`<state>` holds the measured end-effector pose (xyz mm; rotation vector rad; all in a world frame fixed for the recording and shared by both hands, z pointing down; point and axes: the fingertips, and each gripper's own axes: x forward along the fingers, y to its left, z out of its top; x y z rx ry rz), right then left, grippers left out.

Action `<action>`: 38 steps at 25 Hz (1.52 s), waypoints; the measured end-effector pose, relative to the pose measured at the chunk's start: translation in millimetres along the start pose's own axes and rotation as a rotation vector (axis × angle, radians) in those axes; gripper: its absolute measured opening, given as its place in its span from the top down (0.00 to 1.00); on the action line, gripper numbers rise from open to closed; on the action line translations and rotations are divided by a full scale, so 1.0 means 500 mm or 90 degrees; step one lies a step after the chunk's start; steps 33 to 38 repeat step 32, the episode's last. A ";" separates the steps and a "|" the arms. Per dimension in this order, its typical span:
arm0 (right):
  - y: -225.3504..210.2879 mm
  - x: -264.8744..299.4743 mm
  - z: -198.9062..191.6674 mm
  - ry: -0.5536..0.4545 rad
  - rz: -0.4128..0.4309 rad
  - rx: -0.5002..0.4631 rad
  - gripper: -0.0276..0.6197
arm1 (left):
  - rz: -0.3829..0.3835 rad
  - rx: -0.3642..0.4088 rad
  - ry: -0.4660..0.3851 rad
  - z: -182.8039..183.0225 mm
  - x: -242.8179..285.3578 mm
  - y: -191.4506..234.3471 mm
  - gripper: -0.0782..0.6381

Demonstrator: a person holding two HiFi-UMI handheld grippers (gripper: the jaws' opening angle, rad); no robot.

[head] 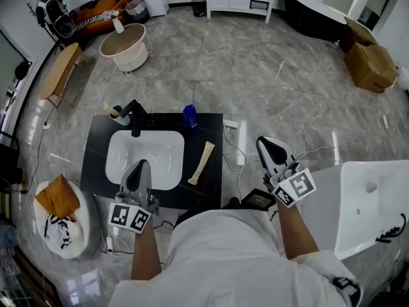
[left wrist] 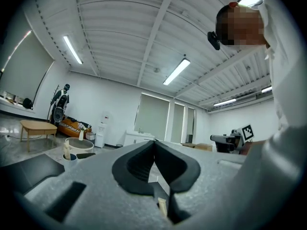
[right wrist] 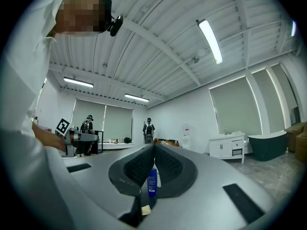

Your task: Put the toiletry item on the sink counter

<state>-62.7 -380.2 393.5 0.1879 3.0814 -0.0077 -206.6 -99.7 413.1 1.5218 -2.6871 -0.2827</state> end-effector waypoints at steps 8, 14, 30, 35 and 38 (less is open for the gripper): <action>0.017 0.011 -0.010 0.007 0.024 0.004 0.93 | -0.040 -0.028 0.014 -0.022 0.010 -0.024 0.87; 0.014 0.012 -0.012 0.008 0.029 0.007 0.93 | -0.072 -0.041 0.033 -0.046 0.026 -0.051 0.87; -0.020 0.008 -0.033 0.020 0.039 0.028 0.93 | -0.134 -0.079 0.070 -0.086 0.071 -0.106 0.87; -0.028 0.010 -0.036 0.022 0.043 0.031 0.93 | -0.138 -0.087 0.072 -0.091 0.079 -0.112 0.87; -0.028 0.010 -0.036 0.022 0.043 0.031 0.93 | -0.138 -0.087 0.072 -0.091 0.079 -0.112 0.87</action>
